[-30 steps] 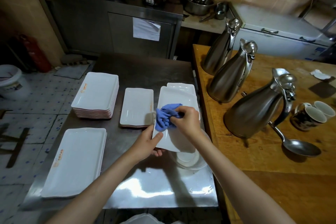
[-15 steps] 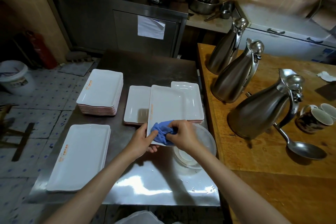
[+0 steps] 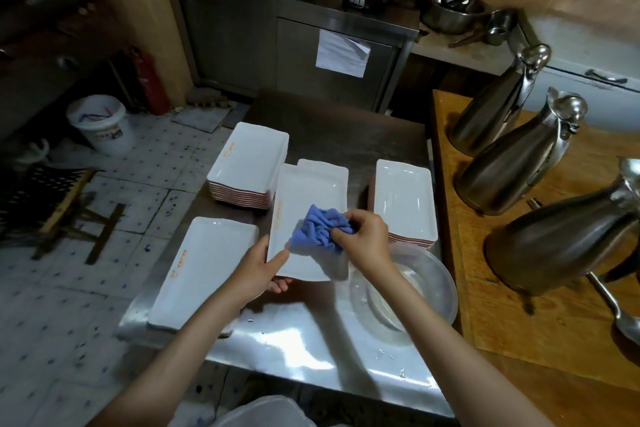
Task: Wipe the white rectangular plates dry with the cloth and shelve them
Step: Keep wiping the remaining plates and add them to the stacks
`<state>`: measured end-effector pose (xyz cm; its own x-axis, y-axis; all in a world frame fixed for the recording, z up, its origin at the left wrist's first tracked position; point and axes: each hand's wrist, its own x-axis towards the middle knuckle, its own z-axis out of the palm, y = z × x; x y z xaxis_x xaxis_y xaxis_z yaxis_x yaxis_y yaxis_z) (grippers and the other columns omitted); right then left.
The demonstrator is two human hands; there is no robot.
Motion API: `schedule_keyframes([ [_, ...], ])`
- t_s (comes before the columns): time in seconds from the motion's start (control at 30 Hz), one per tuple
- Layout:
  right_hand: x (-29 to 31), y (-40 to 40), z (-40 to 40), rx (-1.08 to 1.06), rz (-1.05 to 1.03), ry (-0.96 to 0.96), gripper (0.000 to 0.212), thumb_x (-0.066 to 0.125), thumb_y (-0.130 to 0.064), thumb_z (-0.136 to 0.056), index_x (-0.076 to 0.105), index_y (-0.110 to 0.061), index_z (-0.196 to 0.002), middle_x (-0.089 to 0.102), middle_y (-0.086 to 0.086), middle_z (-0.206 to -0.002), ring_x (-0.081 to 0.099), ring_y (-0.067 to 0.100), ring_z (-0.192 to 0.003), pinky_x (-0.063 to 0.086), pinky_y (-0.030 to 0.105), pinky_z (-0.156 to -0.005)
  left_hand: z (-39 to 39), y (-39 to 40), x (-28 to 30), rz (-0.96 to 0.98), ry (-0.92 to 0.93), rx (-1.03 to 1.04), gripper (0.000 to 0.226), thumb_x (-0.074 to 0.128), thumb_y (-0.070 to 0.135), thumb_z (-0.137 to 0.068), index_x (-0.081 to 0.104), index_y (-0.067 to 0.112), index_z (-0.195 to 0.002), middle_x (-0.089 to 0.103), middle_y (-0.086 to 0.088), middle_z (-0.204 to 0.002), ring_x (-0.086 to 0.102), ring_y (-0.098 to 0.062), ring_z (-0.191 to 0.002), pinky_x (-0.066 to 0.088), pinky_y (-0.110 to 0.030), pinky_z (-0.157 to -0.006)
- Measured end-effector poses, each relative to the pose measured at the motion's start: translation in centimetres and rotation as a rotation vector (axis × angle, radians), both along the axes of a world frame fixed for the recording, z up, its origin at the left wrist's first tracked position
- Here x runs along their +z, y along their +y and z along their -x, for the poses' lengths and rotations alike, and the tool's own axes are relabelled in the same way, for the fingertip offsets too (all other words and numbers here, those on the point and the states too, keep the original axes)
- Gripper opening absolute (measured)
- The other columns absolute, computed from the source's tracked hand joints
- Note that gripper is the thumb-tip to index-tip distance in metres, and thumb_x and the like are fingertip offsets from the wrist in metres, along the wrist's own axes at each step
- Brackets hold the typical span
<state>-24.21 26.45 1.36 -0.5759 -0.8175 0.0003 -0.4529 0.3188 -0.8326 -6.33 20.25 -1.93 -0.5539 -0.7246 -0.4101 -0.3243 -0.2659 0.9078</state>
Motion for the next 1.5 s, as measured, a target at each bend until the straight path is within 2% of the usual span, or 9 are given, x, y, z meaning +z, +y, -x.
schedule_keyframes([
  [0.17, -0.3, -1.7, -2.5, 0.09, 0.02, -0.008, 0.013, 0.069, 0.0, -0.073, 0.066, -0.011, -0.069, 0.061, 0.001, -0.064, 0.052, 0.006, -0.056, 0.042, 0.017, -0.053, -4.7, -0.4, -1.3, -0.045, -0.021, 0.06, 0.04, 0.05, 0.015, -0.098, 0.041, 0.021, -0.136, 0.066, -0.013, -0.101, 0.063, -0.02, -0.064, 0.052, -0.029, -0.056],
  [0.43, -1.5, -4.3, -5.4, 0.137, -0.025, -0.039, 0.007, 0.069, -0.002, -0.074, 0.068, -0.008, -0.071, 0.065, 0.006, -0.067, 0.056, 0.014, -0.059, 0.046, 0.026, -0.055, -11.0, -1.2, -2.3, -0.025, -0.113, 0.088, 0.038, 0.055, 0.011, -0.095, 0.043, 0.024, -0.129, 0.064, 0.001, -0.111, 0.065, -0.018, -0.07, 0.055, -0.028, -0.056],
  [0.77, -2.4, -6.1, -7.1, 0.144, -0.044, -0.051, 0.007, 0.069, 0.001, -0.072, 0.067, -0.006, -0.071, 0.064, 0.007, -0.067, 0.054, 0.01, -0.056, 0.042, 0.014, -0.049, -14.9, -1.7, -3.3, -0.096, -0.159, 0.122, 0.038, 0.053, 0.006, -0.095, 0.042, 0.02, -0.127, 0.06, -0.001, -0.078, 0.057, -0.01, -0.048, 0.046, -0.02, -0.045],
  [0.9, -2.7, -6.5, -7.4, 0.144, -0.068, -0.042, 0.006, 0.07, 0.0, -0.072, 0.067, -0.005, -0.071, 0.066, 0.01, -0.069, 0.055, 0.014, -0.06, 0.047, 0.027, -0.055, -15.6, -2.0, -3.6, -0.102, -0.207, 0.091, 0.039, 0.053, 0.009, -0.096, 0.038, 0.024, -0.128, 0.063, 0.0, -0.08, 0.057, -0.013, -0.047, 0.048, -0.022, -0.047],
  [1.07, -3.0, -6.9, -7.7, 0.149, -0.085, -0.022, 0.002, 0.068, -0.001, -0.072, 0.066, -0.001, -0.071, 0.064, 0.014, -0.068, 0.051, 0.013, -0.058, 0.04, 0.018, -0.05, -16.1, -2.3, -4.2, -0.074, -0.277, 0.066, 0.046, 0.054, 0.011, -0.095, 0.038, 0.019, -0.138, 0.064, -0.003, -0.078, 0.059, -0.015, -0.048, 0.049, -0.025, -0.047],
  [1.2, -3.4, -7.0, -7.9, 0.14, -0.097, -0.034, 0.002, 0.068, -0.001, -0.072, 0.066, -0.001, -0.072, 0.066, 0.015, -0.069, 0.055, 0.017, -0.061, 0.05, 0.034, -0.057, -16.2, -2.7, -4.3, 0.067, -0.378, 0.067, 0.048, 0.06, 0.017, -0.092, 0.043, 0.023, -0.136, 0.068, -0.002, -0.086, 0.06, -0.01, -0.05, 0.047, -0.022, -0.049],
  [1.3, -3.5, -7.0, -8.1, 0.139, -0.107, -0.028, 0.002, 0.068, -0.002, -0.072, 0.066, -0.002, -0.072, 0.066, 0.014, -0.07, 0.057, 0.019, -0.063, 0.052, 0.039, -0.061, -16.2, -2.7, -3.8, 0.267, -0.443, 0.069, 0.054, 0.068, 0.023, -0.086, 0.046, 0.024, -0.136, 0.066, 0.003, -0.116, 0.065, -0.011, -0.083, 0.047, -0.016, -0.068],
  [1.4, -3.5, -7.1, -8.3, 0.137, -0.112, -0.024, 0.003, 0.068, -0.001, -0.072, 0.066, -0.003, -0.071, 0.065, 0.012, -0.069, 0.056, 0.016, -0.061, 0.052, 0.039, -0.061, -16.1, -3.0, -3.1, 0.442, -0.682, -0.015, 0.062, 0.066, 0.038, -0.086, 0.038, 0.032, -0.141, 0.066, 0.005, -0.104, 0.057, -0.009, -0.076, 0.036, -0.013, -0.053],
  [1.5, -3.4, -7.1, -8.4, 0.13, -0.106, -0.022, 0.005, 0.068, -0.001, -0.072, 0.067, -0.005, -0.07, 0.066, 0.011, -0.068, 0.061, 0.024, -0.063, 0.053, 0.041, -0.063, -16.5, -3.3, -3.2, 0.538, -0.84, -0.061, 0.066, 0.06, 0.049, -0.086, 0.032, 0.038, -0.144, 0.066, 0.005, -0.111, 0.062, -0.017, -0.091, 0.041, -0.023, -0.061],
])
